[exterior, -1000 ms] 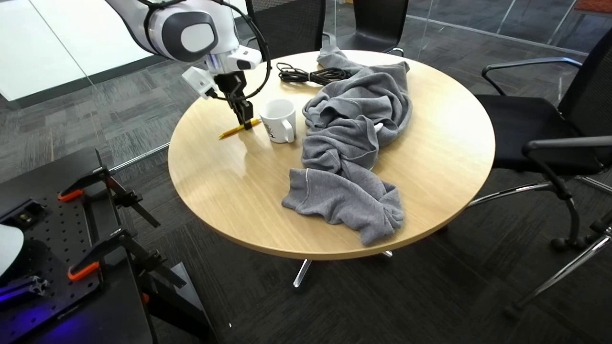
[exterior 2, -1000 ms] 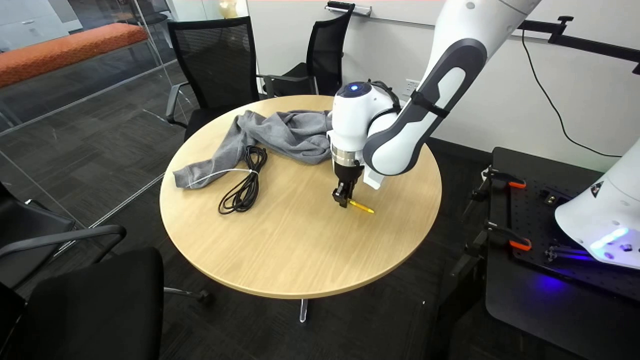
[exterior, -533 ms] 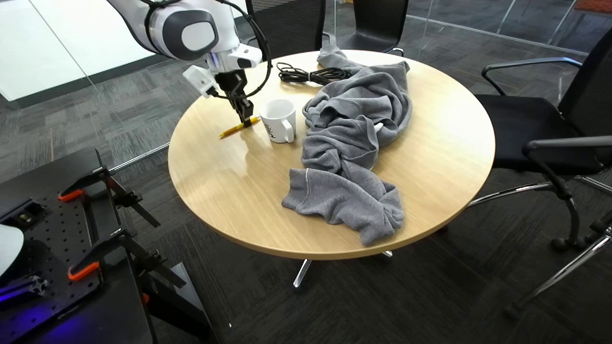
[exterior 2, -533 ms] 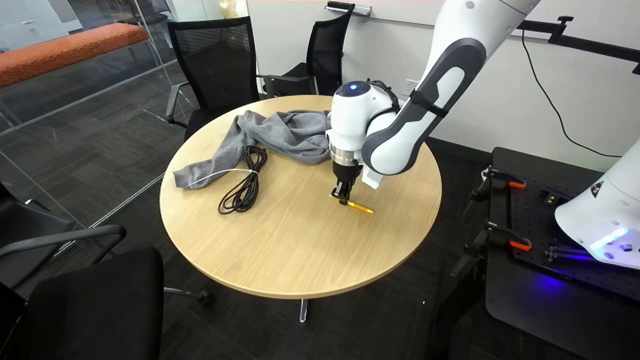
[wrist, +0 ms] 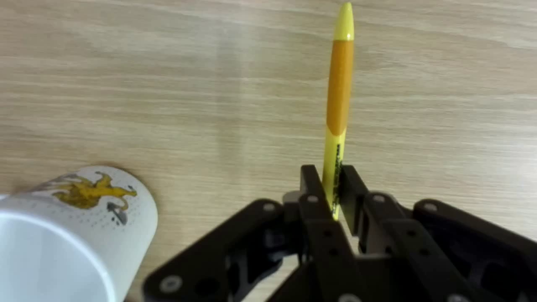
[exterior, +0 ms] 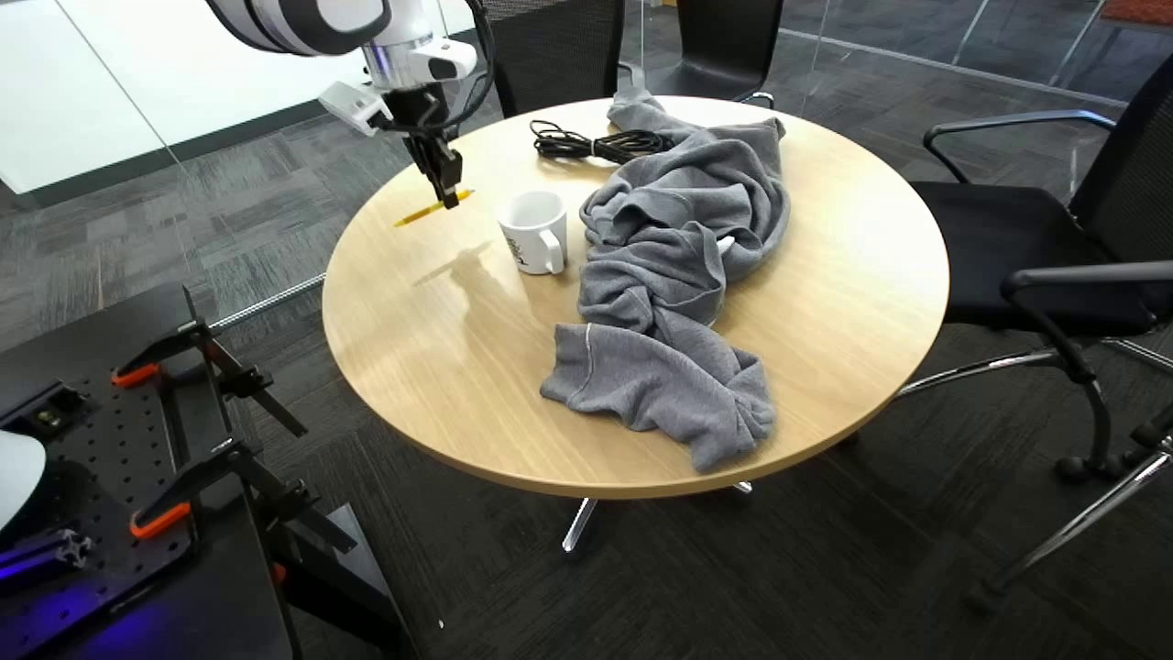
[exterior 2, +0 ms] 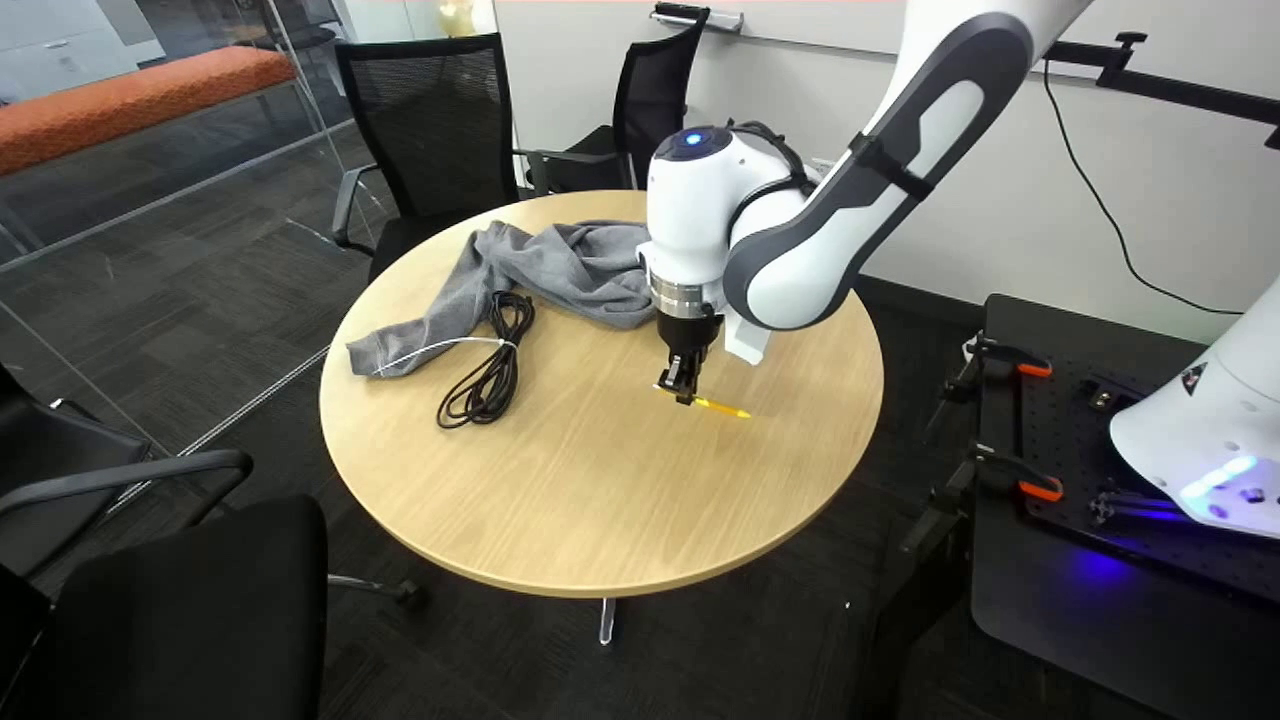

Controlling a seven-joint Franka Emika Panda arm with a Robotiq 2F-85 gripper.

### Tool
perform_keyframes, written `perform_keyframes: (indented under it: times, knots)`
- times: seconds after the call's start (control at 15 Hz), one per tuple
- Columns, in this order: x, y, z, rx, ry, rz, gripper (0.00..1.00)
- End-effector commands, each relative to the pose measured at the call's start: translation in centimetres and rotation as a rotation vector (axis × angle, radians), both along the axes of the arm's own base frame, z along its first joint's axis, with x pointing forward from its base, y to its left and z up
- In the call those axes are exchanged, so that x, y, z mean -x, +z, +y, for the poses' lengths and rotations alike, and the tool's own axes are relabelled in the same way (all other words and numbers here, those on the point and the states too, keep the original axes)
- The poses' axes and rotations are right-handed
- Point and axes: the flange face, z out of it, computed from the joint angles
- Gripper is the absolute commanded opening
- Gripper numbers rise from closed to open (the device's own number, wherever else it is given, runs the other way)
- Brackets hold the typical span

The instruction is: Place the yellow pen inside the white mug

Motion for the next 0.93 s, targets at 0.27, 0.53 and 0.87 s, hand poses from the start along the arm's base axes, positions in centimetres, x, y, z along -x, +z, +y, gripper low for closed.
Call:
perform_keyframes:
  times: [0.27,0.53,0.87]
  knots:
    - [0.9,10.7,1.4,0.056,-0.088,-0.106,0.04]
    - [0.2,14.8,0.3,0.079,-0.204,-0.198,0.04]
    - [-0.4,18.3,-2.6,0.161,-0.425,-0.330,0.04]
